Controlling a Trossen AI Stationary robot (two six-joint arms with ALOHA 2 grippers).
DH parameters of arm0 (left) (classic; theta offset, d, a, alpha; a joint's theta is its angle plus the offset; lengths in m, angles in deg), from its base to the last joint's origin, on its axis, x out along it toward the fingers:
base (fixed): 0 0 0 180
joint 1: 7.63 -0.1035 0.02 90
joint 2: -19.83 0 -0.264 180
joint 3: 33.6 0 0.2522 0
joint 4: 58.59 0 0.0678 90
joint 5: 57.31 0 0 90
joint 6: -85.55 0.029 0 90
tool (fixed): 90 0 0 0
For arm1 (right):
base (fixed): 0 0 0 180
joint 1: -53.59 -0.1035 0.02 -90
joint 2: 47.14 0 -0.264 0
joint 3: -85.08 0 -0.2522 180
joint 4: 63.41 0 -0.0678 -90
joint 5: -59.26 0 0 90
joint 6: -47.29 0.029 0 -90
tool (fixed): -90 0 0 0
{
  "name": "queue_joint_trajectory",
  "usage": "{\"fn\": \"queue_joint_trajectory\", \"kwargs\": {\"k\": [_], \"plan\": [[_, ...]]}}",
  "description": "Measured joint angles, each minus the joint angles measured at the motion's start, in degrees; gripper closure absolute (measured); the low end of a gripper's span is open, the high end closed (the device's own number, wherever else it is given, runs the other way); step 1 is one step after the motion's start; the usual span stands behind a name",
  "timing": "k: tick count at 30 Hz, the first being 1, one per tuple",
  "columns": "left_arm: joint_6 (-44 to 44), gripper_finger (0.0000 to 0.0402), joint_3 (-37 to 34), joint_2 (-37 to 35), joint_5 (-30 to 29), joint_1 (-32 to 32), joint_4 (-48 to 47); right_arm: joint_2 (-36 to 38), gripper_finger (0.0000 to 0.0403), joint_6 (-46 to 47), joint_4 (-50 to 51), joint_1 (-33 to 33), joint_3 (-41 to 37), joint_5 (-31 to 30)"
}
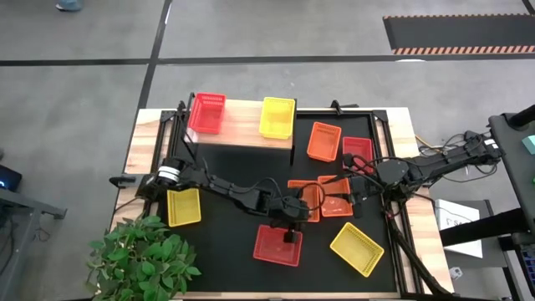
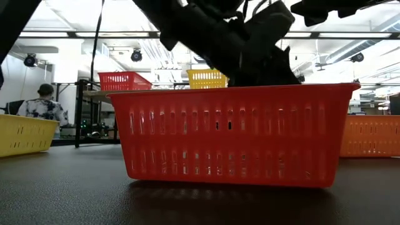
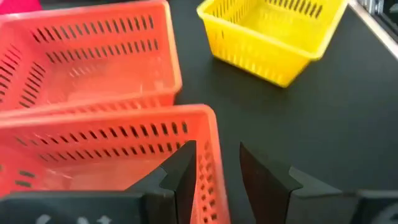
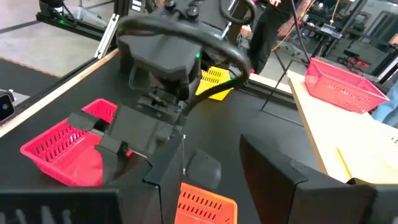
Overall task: Stack baskets on shelf by color
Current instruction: Put the left orange bin on the shelf
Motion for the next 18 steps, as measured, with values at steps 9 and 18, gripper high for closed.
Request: {"fn": "queue_joint_trajectory", "kwargs": {"k": [9,18], "plan": [[-2.9,0.0294,-0.1,-0.2,3.2,-0.6,-2.0,0.1,0.0252,-0.1,0.3,0.0,0.0,0.0],[-2.9,0.0294,-0.9,-0.2,3.3,-1.9,-2.1,0.1,0.0252,-0.2,0.3,0.0,0.0,0.0]]}}
